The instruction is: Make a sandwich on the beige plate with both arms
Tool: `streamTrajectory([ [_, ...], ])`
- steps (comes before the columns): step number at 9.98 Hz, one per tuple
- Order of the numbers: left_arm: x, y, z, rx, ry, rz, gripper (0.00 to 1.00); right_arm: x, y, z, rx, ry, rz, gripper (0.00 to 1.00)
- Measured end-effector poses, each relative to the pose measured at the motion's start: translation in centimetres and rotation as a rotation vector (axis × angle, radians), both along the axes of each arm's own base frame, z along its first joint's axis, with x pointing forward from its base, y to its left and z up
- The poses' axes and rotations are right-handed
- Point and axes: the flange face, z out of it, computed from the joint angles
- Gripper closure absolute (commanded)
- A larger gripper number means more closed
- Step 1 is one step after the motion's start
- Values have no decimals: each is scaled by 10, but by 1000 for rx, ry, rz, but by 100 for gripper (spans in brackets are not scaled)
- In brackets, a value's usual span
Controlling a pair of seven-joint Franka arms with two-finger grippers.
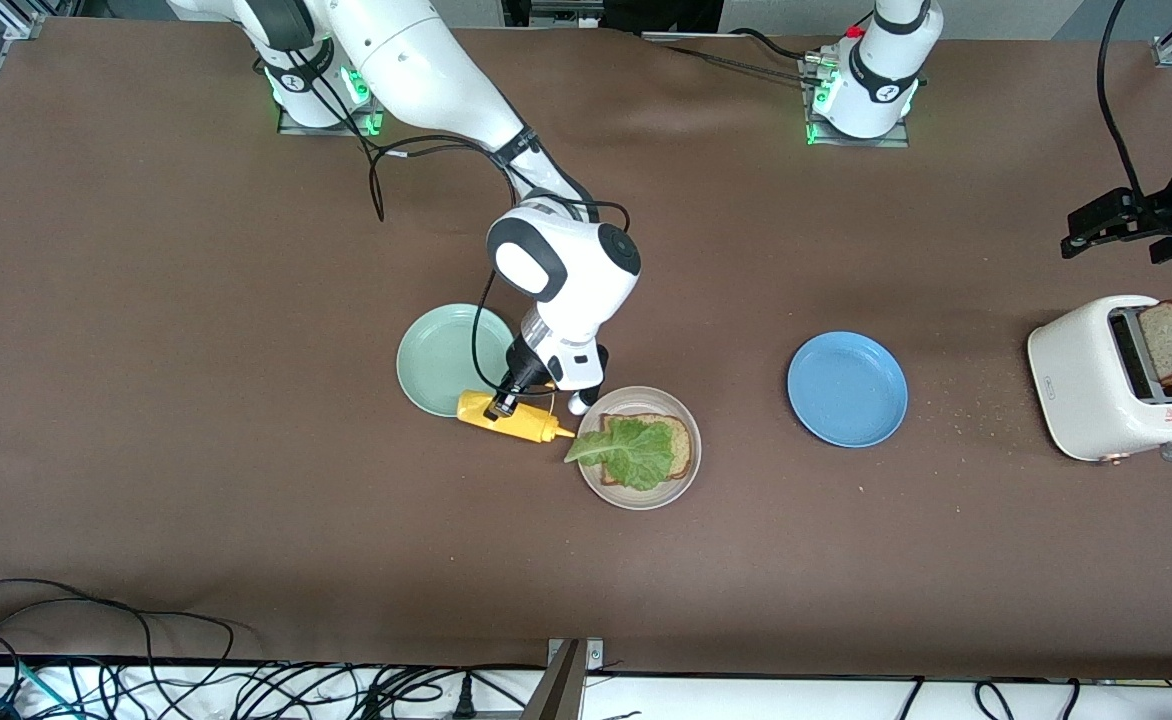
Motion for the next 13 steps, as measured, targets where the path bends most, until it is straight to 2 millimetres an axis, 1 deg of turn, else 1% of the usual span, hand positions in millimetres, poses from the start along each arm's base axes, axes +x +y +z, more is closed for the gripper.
streamTrajectory([
  [1,0,0,0,0,0,0,0,10,-7,20,50,3,-35,100],
  [2,0,0,0,0,0,0,0,24,-22,48,106,17,-67,100],
  [3,0,0,0,0,0,0,0,40,-45,82,160,37,-93,100],
  [4,0,0,0,0,0,0,0,55,-74,115,207,64,-113,100],
  [5,0,0,0,0,0,0,0,69,-107,142,254,103,-121,100],
  [6,0,0,0,0,1,0,0,82,-144,164,312,152,-119,100],
  [7,0,0,0,0,1,-1,0,92,-180,181,373,202,-117,100],
  [8,0,0,0,0,1,0,0,101,-218,193,437,248,-120,100],
  [9,0,0,0,0,1,-1,0,107,-254,201,504,283,-127,100],
  [10,0,-1,0,0,1,-1,0,111,-289,204,574,313,-135,100],
  [11,0,-1,-1,0,1,-1,0,112,-320,204,643,342,-134,100],
  [13,0,-1,-1,0,1,-1,0,111,-370,198,776,385,-114,100],
])
